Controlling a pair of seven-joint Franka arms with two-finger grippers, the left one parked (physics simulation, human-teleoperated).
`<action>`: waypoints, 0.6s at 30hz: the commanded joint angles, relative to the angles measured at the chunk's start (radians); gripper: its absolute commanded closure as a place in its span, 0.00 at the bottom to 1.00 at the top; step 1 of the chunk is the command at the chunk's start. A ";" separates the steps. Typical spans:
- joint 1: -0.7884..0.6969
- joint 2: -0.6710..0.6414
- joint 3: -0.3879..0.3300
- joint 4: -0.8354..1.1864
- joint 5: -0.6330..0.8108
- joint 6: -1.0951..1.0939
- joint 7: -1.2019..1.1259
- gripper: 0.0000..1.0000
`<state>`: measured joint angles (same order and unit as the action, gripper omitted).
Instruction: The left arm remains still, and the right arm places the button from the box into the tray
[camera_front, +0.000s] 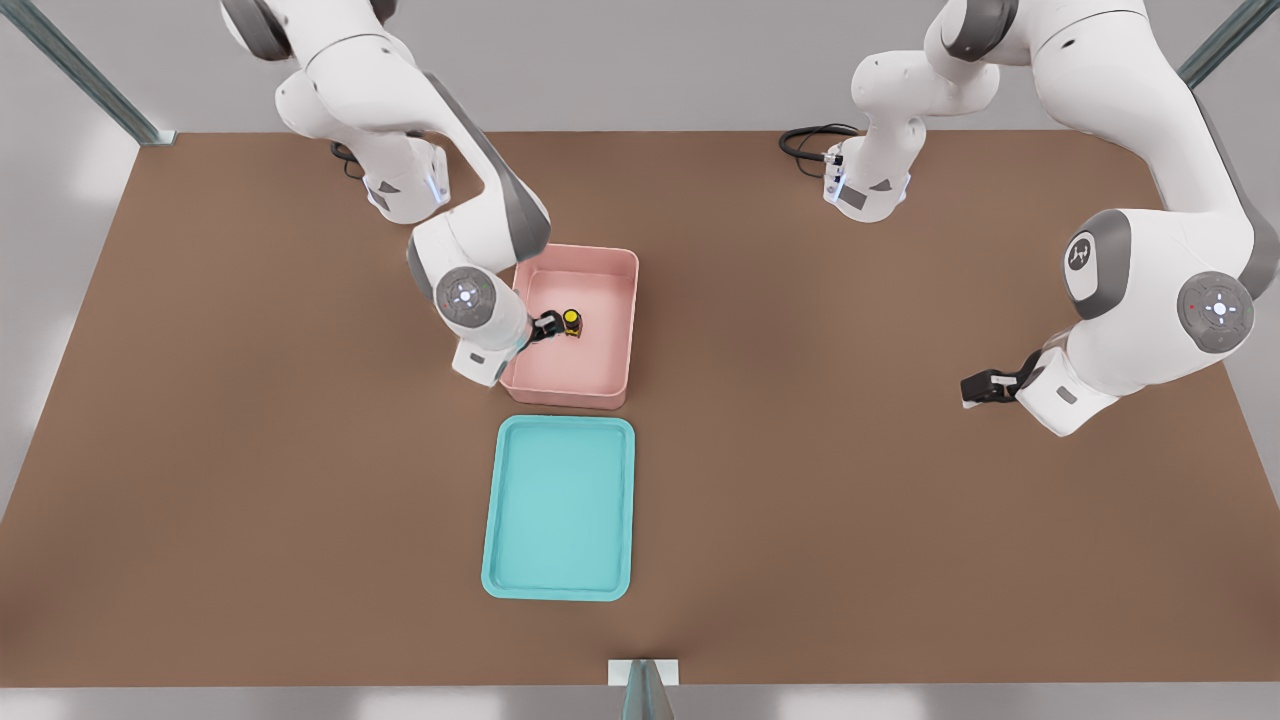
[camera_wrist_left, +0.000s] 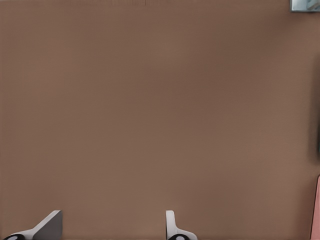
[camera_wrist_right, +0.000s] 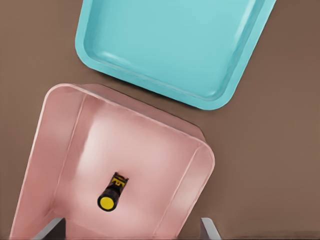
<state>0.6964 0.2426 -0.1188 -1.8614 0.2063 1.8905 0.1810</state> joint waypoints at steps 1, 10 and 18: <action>0.037 -0.066 0.008 -0.140 0.028 0.295 0.475 0.00; 0.167 -0.083 0.027 -0.332 0.041 0.506 0.798 0.00; 0.198 -0.014 0.025 -0.394 0.041 0.607 0.830 0.00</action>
<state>0.8945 0.2219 -0.0935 -2.2509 0.2450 2.4080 0.6635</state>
